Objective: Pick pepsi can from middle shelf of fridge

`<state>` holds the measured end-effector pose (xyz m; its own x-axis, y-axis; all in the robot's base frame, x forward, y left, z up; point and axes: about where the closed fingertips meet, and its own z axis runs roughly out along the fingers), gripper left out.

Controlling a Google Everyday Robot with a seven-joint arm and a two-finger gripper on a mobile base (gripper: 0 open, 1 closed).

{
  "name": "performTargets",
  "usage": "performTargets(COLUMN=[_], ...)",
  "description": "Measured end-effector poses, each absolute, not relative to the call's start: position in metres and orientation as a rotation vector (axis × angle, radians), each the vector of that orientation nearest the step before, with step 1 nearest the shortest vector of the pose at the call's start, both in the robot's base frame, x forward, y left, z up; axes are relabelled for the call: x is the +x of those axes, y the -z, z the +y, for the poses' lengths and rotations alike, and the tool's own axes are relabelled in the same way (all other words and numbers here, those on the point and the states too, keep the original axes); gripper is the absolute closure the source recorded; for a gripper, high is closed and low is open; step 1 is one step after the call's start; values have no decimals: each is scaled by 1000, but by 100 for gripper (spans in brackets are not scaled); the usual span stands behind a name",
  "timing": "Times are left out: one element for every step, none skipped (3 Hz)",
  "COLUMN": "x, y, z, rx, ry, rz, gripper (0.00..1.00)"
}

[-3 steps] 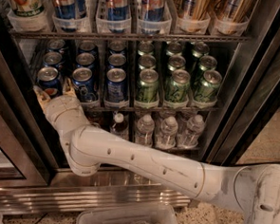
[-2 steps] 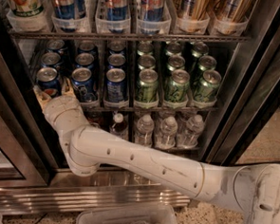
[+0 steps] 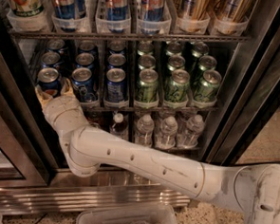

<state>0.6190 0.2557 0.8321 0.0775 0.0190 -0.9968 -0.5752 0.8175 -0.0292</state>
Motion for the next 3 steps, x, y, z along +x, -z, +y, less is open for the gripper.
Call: performTargets(x=[616,613,609], y=[-837,-842,-850], z=[252,250,247], rx=[-481,-489,-503], ry=[-470,-472,-474], rz=[1437,1434,1424], gripper=[100,100,100])
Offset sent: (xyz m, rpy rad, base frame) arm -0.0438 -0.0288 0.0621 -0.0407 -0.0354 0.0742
